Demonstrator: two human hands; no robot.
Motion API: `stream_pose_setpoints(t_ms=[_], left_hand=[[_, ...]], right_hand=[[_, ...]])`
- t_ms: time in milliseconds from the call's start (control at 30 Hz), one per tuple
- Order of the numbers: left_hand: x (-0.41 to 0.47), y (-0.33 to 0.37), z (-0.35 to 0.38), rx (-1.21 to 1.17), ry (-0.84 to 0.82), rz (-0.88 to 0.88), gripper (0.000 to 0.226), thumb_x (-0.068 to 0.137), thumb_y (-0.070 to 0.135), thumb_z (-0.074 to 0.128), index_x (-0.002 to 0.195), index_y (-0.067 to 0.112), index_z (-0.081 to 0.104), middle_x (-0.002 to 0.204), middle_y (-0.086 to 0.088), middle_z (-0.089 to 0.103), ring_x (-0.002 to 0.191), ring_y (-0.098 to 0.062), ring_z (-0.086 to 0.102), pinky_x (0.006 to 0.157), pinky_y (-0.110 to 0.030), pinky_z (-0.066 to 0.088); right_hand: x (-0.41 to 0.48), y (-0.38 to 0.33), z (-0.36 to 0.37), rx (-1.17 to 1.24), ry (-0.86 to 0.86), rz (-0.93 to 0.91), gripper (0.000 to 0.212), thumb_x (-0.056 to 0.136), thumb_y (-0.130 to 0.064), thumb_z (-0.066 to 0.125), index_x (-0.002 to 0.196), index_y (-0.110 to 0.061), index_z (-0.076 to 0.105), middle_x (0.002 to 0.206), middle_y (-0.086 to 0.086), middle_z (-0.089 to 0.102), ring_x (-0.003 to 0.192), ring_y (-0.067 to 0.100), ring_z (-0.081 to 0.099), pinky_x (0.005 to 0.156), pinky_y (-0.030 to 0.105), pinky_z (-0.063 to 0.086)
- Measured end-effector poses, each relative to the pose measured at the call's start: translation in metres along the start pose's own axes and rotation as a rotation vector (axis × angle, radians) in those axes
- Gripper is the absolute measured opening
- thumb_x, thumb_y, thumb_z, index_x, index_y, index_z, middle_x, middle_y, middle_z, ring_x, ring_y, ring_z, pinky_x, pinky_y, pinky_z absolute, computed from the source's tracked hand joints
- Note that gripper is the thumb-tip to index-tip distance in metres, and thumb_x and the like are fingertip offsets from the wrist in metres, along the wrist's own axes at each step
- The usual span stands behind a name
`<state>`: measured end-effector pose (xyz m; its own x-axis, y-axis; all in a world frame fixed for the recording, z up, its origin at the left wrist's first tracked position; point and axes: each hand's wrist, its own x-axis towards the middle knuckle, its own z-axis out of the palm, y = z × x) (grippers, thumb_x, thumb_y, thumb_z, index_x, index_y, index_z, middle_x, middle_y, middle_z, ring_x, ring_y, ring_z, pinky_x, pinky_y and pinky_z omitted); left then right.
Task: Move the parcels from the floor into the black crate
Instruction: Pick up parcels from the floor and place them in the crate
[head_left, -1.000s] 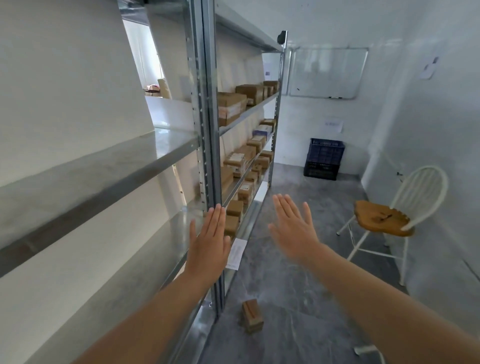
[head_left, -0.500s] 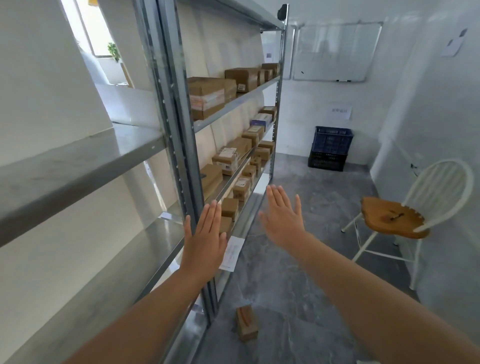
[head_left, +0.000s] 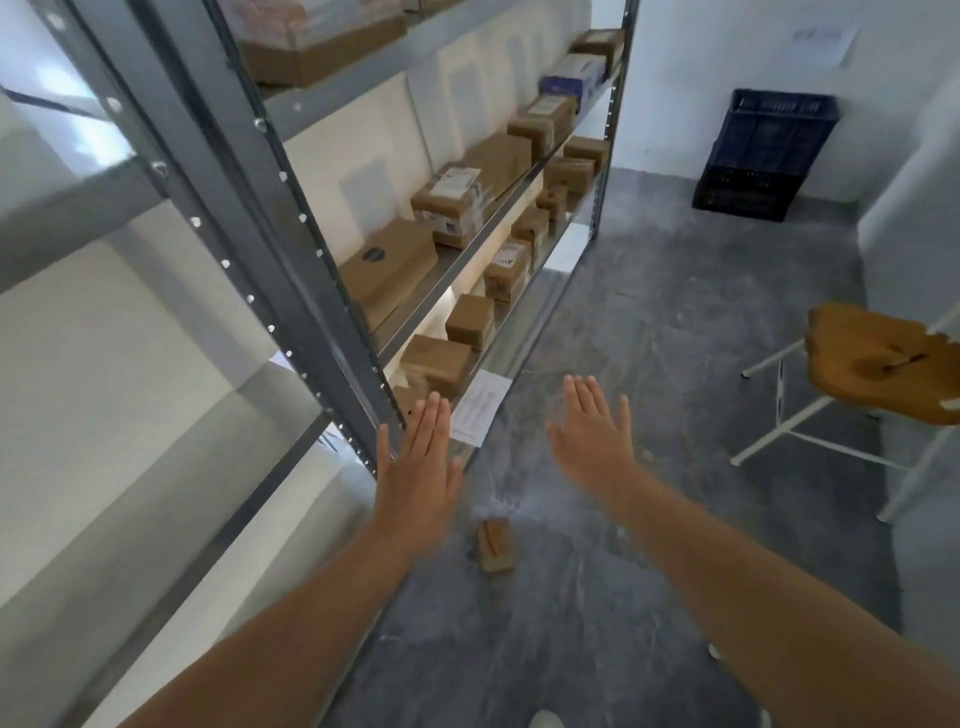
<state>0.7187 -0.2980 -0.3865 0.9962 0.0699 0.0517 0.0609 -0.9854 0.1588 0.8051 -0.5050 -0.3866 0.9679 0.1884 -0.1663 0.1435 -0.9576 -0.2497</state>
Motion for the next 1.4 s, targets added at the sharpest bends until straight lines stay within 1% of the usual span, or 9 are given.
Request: stream_pose_setpoints(t_ms=[167, 367, 600, 800, 1067, 1167, 1233, 1333, 1400], left_hand=[[0.003, -0.015, 0.030, 0.038, -0.090, -0.047, 0.064, 0.105, 0.038, 0.027, 0.158, 0.018, -0.002, 0.166, 0.003, -0.006, 0.152, -0.014, -0.010, 0.121, -0.050, -0.003], [0.027, -0.028, 0.069, -0.051, -0.193, -0.127, 0.062, 0.105, 0.035, 0.031, 0.158, 0.018, 0.005, 0.166, 0.003, 0.002, 0.153, -0.013, -0.004, 0.122, -0.051, 0.002], [0.076, -0.032, 0.134, -0.153, -0.372, -0.075, 0.061, 0.105, 0.031, 0.031, 0.158, 0.016, 0.005, 0.166, 0.002, 0.001, 0.153, -0.012, -0.001, 0.122, -0.049, 0.004], [0.123, -0.057, 0.205, -0.157, -0.494, 0.009, 0.058, 0.105, 0.028, 0.031, 0.158, 0.017, 0.010, 0.166, 0.003, 0.004, 0.153, -0.012, 0.002, 0.121, -0.048, 0.004], [0.139, -0.093, 0.310, -0.248, -0.674, -0.264, 0.056, 0.104, 0.026, 0.040, 0.155, 0.010, 0.022, 0.165, -0.006, 0.016, 0.152, -0.020, 0.014, 0.121, -0.044, 0.015], [0.140, -0.095, 0.361, -0.361, -0.730, -0.350, 0.052, 0.103, 0.020, 0.041, 0.153, 0.011, 0.028, 0.162, -0.009, 0.023, 0.148, -0.025, 0.026, 0.118, -0.039, 0.024], [0.141, -0.093, 0.398, -0.446, -0.775, -0.435, 0.052, 0.103, 0.017, 0.040, 0.154, 0.012, 0.028, 0.162, -0.008, 0.025, 0.147, -0.025, 0.028, 0.119, -0.037, 0.024], [0.141, -0.092, 0.457, -0.538, -0.795, -0.538, 0.046, 0.102, 0.012, 0.040, 0.147, 0.006, 0.039, 0.147, -0.013, 0.045, 0.135, -0.031, 0.042, 0.107, -0.030, 0.036], [0.139, -0.094, 0.498, -0.579, -0.774, -0.593, 0.032, 0.100, 0.008, 0.042, 0.131, 0.004, 0.053, 0.116, -0.003, 0.056, 0.110, -0.028, 0.057, 0.073, -0.011, 0.040]], right_hand=[[0.013, 0.005, 0.041, 0.045, -0.080, -0.034, 0.066, 0.102, -0.033, 0.029, 0.157, -0.012, 0.001, 0.166, 0.001, 0.001, 0.152, 0.014, -0.008, 0.118, 0.052, -0.008], [0.043, 0.003, 0.073, 0.079, -0.184, -0.022, 0.066, 0.103, -0.036, 0.026, 0.157, -0.013, -0.003, 0.166, 0.000, -0.003, 0.151, 0.013, -0.011, 0.117, 0.051, -0.012], [0.089, 0.007, 0.122, 0.061, -0.253, 0.108, 0.068, 0.101, -0.038, 0.034, 0.157, -0.015, 0.003, 0.166, -0.002, 0.002, 0.151, 0.011, -0.006, 0.119, 0.048, -0.010], [0.135, 0.019, 0.168, 0.080, -0.287, 0.224, 0.067, 0.102, -0.035, 0.037, 0.157, -0.010, 0.007, 0.165, 0.003, 0.007, 0.152, 0.017, -0.003, 0.120, 0.042, -0.008], [0.172, 0.039, 0.264, 0.099, -0.431, 0.246, 0.064, 0.102, -0.031, 0.031, 0.157, -0.008, 0.006, 0.165, 0.006, 0.007, 0.152, 0.018, -0.003, 0.122, 0.041, -0.005], [0.180, 0.058, 0.316, 0.109, -0.491, 0.278, 0.062, 0.102, -0.029, 0.031, 0.156, -0.009, 0.008, 0.165, 0.007, 0.009, 0.152, 0.019, 0.001, 0.122, 0.041, -0.002], [0.184, 0.071, 0.353, 0.116, -0.535, 0.310, 0.061, 0.102, -0.027, 0.033, 0.156, -0.008, 0.011, 0.164, 0.009, 0.013, 0.152, 0.021, 0.005, 0.123, 0.042, 0.002], [0.190, 0.084, 0.416, 0.107, -0.631, 0.319, 0.061, 0.102, -0.026, 0.033, 0.155, -0.007, 0.012, 0.163, 0.010, 0.013, 0.152, 0.021, 0.006, 0.123, 0.043, 0.002], [0.193, 0.091, 0.459, 0.130, -0.672, 0.325, 0.059, 0.101, -0.025, 0.034, 0.155, -0.007, 0.016, 0.163, 0.010, 0.016, 0.151, 0.020, 0.008, 0.123, 0.043, 0.001]])
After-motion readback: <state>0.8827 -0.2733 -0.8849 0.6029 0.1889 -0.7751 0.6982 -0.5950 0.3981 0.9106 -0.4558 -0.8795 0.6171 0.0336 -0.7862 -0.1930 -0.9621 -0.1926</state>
